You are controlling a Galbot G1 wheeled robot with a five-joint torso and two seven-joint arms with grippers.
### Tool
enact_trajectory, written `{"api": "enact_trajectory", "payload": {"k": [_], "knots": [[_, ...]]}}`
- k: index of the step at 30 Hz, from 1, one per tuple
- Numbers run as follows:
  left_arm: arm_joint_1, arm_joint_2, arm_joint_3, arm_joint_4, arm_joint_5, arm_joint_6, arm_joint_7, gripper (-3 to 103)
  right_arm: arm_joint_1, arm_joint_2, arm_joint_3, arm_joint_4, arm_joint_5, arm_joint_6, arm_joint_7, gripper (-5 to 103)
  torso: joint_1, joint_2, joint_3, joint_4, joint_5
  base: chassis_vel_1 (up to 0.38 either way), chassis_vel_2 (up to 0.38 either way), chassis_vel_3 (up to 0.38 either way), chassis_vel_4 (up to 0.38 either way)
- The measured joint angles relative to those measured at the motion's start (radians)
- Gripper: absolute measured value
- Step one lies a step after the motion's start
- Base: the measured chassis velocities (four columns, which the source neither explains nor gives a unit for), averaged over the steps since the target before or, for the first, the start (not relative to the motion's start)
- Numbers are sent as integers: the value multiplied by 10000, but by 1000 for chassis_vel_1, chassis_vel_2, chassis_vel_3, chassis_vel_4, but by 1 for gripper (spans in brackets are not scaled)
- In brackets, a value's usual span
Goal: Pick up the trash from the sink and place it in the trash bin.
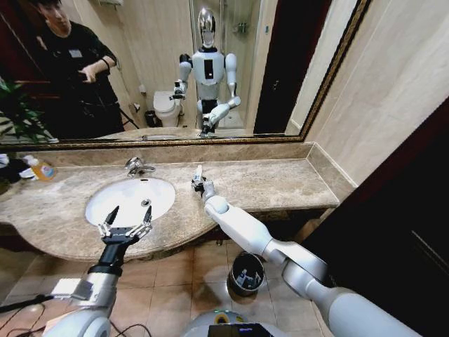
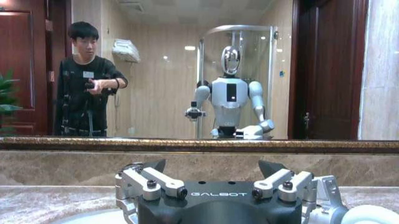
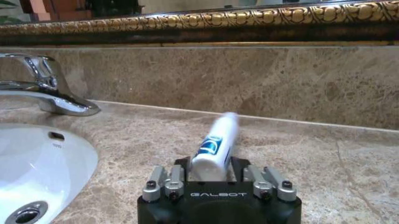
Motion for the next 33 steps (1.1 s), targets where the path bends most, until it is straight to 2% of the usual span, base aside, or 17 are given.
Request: {"api": "enact_trajectory", "payload": {"k": [3, 4, 5, 11, 16, 18, 19, 21, 24, 26, 28, 30, 32, 33], "knots": [[0, -1, 0, 0, 0, 0, 0, 100, 0, -16, 0, 1, 0, 9, 6, 41, 0, 0, 0, 0, 0, 0, 0, 0, 0], [1, 0, 0, 0, 0, 0, 0, 100, -1, -32, 0, 2, -4, 18, 7, 33, 0, 0, 0, 0, 0, 0, 0, 0, 0], [0, 0, 0, 0, 0, 0, 0, 100, -3, -43, 0, 3, -8, 27, 7, 30, 0, 0, 0, 0, 0, 0, 0, 0, 0], [0, 0, 0, 0, 0, 0, 0, 100, -37, -81, -4, 22, -67, 82, 7, 28, 0, 0, 0, 0, 0, 0, 0, 0, 0], [0, 0, 0, 0, 0, 0, 1, 100, -198, -476, 54, 880, -152, 89, -12, 28, 1, -2, 1, 1, 1, 0, 0, 0, 0], [0, 0, 0, 0, 0, -1, 0, 100, -403, -1133, 157, 1891, -157, 154, -283, 28, 0, -2, 1, 1, 1, 0, 0, 0, 0], [0, 0, 0, 0, 0, -1, 0, 100, -403, -1133, 157, 1891, -157, 154, -283, 28, 0, -2, 1, 1, 1, 0, 0, 0, 0], [0, 0, 1, 0, 0, -1, 1, 100, -561, -1568, 345, 2487, -192, 265, -544, 28, 0, -2, 0, -1, 4, 0, 0, 0, 0], [0, 0, 0, 0, 0, 0, -1, 100, -963, -2411, 721, 3572, 131, 403, -1309, 28, 0, -1, 0, 1, 4, 0, 0, 0, 0], [0, 0, 0, 0, 0, 0, 2, 100, -1103, -2647, 838, 3840, 231, 438, -1554, 28, 0, -2, 0, 1, 4, 0, 0, 0, 0], [1, 0, 0, 0, 0, 0, 0, 100, -1660, -3345, 1251, 4688, 353, 562, -2241, 28, 0, -2, 0, -1, 3, 0, 0, 0, 0], [0, 0, 0, 0, 0, 0, 0, 100, -2146, -3800, 1583, 5310, 387, 566, -2480, 28, 0, -1, 0, 0, 5, 0, 0, 0, 0], [0, -1, 0, 0, 0, 0, 0, 100, -2300, -3934, 1691, 5507, 394, 566, -2537, 28, 0, -2, 0, -1, 1, 0, 0, 0, 0], [0, -1, 0, 1, 0, 0, 0, 100, -2916, -4353, 2183, 6148, 401, 555, -2850, 28, 0, -1, -1, 2, 5, 0, 0, 0, 0]]}}
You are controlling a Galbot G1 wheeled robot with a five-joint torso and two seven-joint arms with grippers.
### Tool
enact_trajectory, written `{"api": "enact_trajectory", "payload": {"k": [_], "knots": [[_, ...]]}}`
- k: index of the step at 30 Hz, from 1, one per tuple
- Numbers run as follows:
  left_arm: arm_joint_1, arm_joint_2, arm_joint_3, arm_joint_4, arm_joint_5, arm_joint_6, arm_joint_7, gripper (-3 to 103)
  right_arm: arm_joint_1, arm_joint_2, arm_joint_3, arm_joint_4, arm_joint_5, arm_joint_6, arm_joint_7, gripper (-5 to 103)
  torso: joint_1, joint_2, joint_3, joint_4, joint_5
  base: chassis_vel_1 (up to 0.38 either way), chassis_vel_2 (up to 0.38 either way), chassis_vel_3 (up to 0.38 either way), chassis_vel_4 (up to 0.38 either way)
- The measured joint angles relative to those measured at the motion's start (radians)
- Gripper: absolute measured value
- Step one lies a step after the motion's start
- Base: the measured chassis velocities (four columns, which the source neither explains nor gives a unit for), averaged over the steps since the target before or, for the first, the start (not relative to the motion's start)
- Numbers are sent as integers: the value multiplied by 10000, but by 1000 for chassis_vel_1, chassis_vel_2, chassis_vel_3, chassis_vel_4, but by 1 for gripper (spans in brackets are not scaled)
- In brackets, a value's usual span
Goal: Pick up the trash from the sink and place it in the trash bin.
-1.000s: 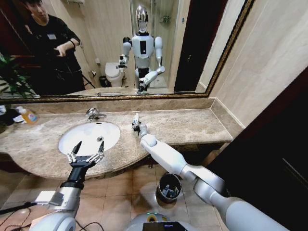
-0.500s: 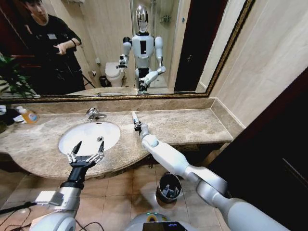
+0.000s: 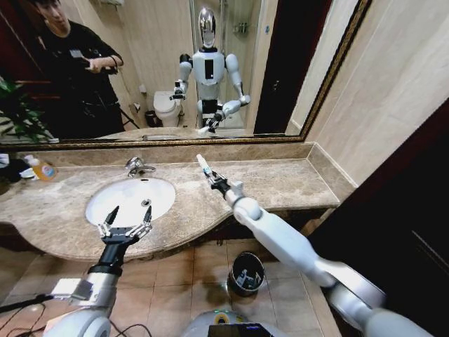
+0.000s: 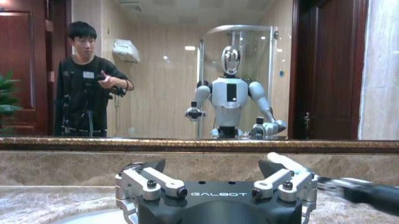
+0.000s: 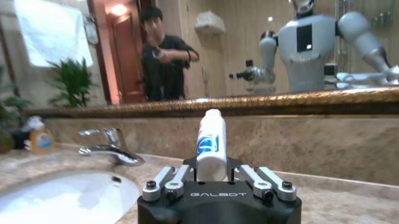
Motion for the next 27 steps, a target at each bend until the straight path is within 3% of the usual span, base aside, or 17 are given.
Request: {"api": "enact_trajectory", "payload": {"k": [2, 3, 6, 8, 9, 11, 13, 14, 15, 16, 19, 27], "knots": [[0, 0, -1, -1, 0, 0, 0, 100, -1246, -788, 828, 916, -55, 105, -478, 28, 0, 0, 0, -1, -3, 0, 0, 0, 0], [0, 0, -1, -1, 0, 0, 0, 100, -1246, -788, 828, 916, -55, 105, -478, 28, 0, 0, 0, -1, -3, 0, 0, 0, 0], [0, 0, 1, -1, 0, 0, 1, 100, -2768, -1950, 1478, 2037, -96, 506, -754, 28, -3, 1, -1, -9, -4, 0, 0, 0, 0], [0, 0, 0, 0, 0, 0, 0, 100, -3561, -2303, 2032, 2431, -96, 791, -1086, 28, -3, 3, -1, -2, -2, 0, 0, 0, 0], [0, 0, 0, 0, 0, 0, 0, 100, -3561, -2303, 2032, 2431, -96, 791, -1086, 28, -3, 3, -1, -2, -2, 0, 0, 0, 0], [0, -1, 0, 0, 0, 0, 0, 100, -4830, -2140, 3353, 2574, -57, 1243, -2096, 28, -2, 2, -1, 0, -5, 0, 0, 0, 0], [1, 1, 0, -1, 0, 0, 0, 100, -5168, -2030, 3686, 2557, -33, 1389, -2510, 28, -2, 2, -1, -1, -3, 0, 0, 0, 0], [0, 0, 0, -1, 0, 0, 0, 100, -6060, -1691, 4553, 2310, 11, 1924, -3707, 28, -2, 2, 0, -2, 0, 0, 0, 0, 0], [0, 1, 0, -1, 1, 0, 1, 100, -6515, -1481, 5075, 2073, -6, 2303, -4398, 28, -1, 2, 0, -3, 0, 0, 0, 0, 0], [0, 1, 0, -1, 1, 0, 1, 100, -6515, -1481, 5075, 2073, -6, 2303, -4398, 28, -1, 2, 0, -3, 0, 0, 0, 0, 0], [1, 0, 0, 0, 0, 0, 1, 100, -7696, -936, 6558, 1288, -142, 3081, -6109, 28, -2, 3, 0, -4, 0, 0, 0, 0, 0], [0, 0, 0, 0, 0, 0, 1, 100, -8704, -158, 7354, -78, -430, 4263, -7508, 28, -1, 2, 0, -2, -3, 0, 0, 0, 0]]}}
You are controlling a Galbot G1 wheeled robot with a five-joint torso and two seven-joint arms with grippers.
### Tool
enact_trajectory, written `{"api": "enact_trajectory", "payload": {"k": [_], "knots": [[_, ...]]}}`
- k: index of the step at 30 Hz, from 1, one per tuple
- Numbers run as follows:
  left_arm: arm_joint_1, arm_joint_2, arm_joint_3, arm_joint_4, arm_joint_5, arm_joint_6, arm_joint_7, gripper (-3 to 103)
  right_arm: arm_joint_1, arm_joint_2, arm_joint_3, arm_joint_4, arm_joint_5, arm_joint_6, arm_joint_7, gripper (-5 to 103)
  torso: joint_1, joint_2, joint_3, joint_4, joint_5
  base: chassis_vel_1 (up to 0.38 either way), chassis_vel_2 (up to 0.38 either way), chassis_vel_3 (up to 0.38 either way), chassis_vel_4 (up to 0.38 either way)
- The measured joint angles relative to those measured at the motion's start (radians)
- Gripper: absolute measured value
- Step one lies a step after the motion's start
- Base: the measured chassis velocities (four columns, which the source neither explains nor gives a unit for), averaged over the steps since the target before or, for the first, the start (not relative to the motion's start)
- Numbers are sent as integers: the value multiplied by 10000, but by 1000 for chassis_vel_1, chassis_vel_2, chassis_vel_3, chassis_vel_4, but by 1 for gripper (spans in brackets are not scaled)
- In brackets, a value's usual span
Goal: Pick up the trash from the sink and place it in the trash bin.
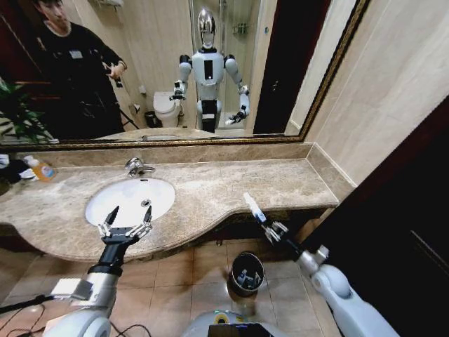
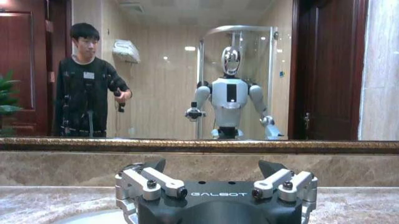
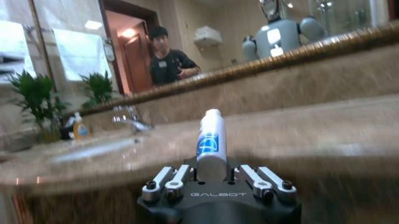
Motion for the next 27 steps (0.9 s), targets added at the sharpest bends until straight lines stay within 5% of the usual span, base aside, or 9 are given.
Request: {"api": "enact_trajectory", "payload": {"k": [7, 13, 27], "knots": [[0, 0, -1, 0, 0, 0, 0, 100, 23, 521, -462, -2676, -465, 1293, -157, 28, 0, 0, 0, -1, -3, 0, 0, 0, 0], [0, 0, -1, 0, 0, 0, 0, 100, 1256, 1072, -1449, -5764, -1280, 2134, 915, 28, 1, -2, 1, 1, -2, 0, 0, 0, 0], [0, 0, 0, 0, 0, 0, 0, 100, 2124, 2059, -2104, -7973, -2310, 2050, 2313, 27, 1, -2, 1, 0, -3, 0, 0, 0, 0]]}}
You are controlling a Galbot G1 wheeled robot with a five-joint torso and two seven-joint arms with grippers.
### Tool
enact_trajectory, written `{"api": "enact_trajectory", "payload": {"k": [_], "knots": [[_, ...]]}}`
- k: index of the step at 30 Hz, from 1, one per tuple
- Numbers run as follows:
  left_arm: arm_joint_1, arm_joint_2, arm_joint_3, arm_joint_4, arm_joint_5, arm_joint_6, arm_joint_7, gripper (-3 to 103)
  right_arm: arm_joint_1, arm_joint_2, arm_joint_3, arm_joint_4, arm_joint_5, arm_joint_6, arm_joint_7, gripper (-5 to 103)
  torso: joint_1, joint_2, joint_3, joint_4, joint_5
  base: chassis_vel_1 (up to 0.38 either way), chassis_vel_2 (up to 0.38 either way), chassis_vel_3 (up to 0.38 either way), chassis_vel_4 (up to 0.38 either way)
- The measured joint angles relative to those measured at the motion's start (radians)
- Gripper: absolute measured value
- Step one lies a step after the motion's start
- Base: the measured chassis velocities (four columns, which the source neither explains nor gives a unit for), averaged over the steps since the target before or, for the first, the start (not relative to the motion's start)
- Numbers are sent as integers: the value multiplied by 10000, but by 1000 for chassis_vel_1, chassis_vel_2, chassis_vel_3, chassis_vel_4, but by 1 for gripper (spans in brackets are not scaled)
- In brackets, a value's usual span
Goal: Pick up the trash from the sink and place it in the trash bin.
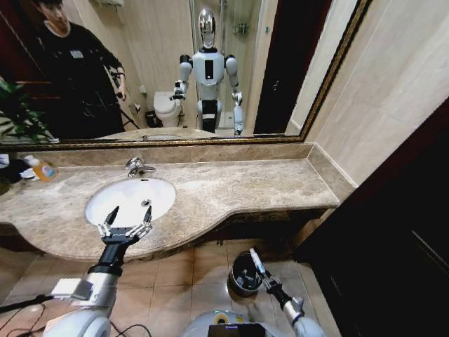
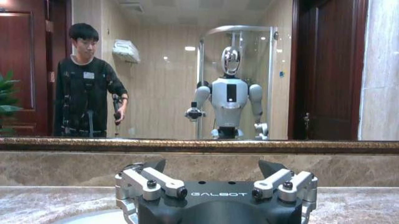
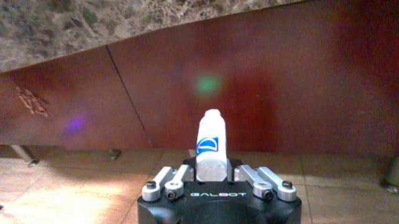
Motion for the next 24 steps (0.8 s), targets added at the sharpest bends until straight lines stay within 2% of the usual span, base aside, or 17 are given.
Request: {"api": "enact_trajectory", "payload": {"k": [1, 2, 5, 6, 9, 12, 13, 17, 20, 21, 23, 24], "knots": [[0, 0, 0, 0, 0, 0, 0, 100, 0, 0, 0, 0, 0, 0, 0, 27, 0, 0, 0, 0, 0, 0, 0, 0, 0], [0, 0, 0, 0, 0, 0, 0, 100, 43, 58, -8, -10, -26, -16, 169, 33, 0, 0, 0, 0, -3, 0, 0, 0, 0], [0, 0, 0, 0, 0, 0, 0, 100, 109, 113, -12, -42, -37, -20, 315, 38, 0, 0, 0, 0, 0, 0, 0, 0, 0], [0, 0, 0, 0, 0, 0, 0, 100, 160, 143, -13, -54, -37, -35, 383, 50, 0, 0, 0, 1, 0, 0, 0, 0, 0], [0, 0, 0, 0, 0, 0, 0, 100, 132, 129, -26, -3, -49, -89, 393, 55, 0, 0, 0, 0, 0, 0, 0, 0, 0], [0, 0, 0, 0, 0, 0, 0, 100, 91, 89, -20, 80, -63, -117, 393, 71, 0, 0, 0, 0, 0, 0, 0, 0, 0], [0, 0, 0, 0, 0, 0, 0, 100, 91, 89, -20, 80, -63, -117, 393, 71, 0, 0, 0, 0, 0, 0, 0, 0, 0], [0, 0, 0, 0, 0, 1, 0, 100, -207, -89, 65, 764, 249, -230, 520, 93, 0, 0, 0, 0, 3, 0, 0, 0, 0], [0, 0, 0, 0, 0, 0, 0, 100, -437, -235, 148, 1426, 430, -356, 774, 97, 0, 0, 0, 0, 2, 0, 0, 0, 0], [0, 1, -1, 0, 0, 0, 0, 100, -676, -415, 387, 2251, 407, -460, 1214, 99, 0, 0, 0, 0, 4, 0, 0, 0, 0], [0, 0, 0, 0, 0, 0, 0, 100, -781, -487, 611, 2650, 308, -566, 1318, 100, 0, 0, 0, 0, 4, 0, 0, 0, 0], [0, 0, 0, 0, 0, 0, 0, 100, -950, -584, 1048, 3308, 144, -876, 1348, 100, 0, 0, 0, 1, 1, 0, 0, 0, 0]]}}
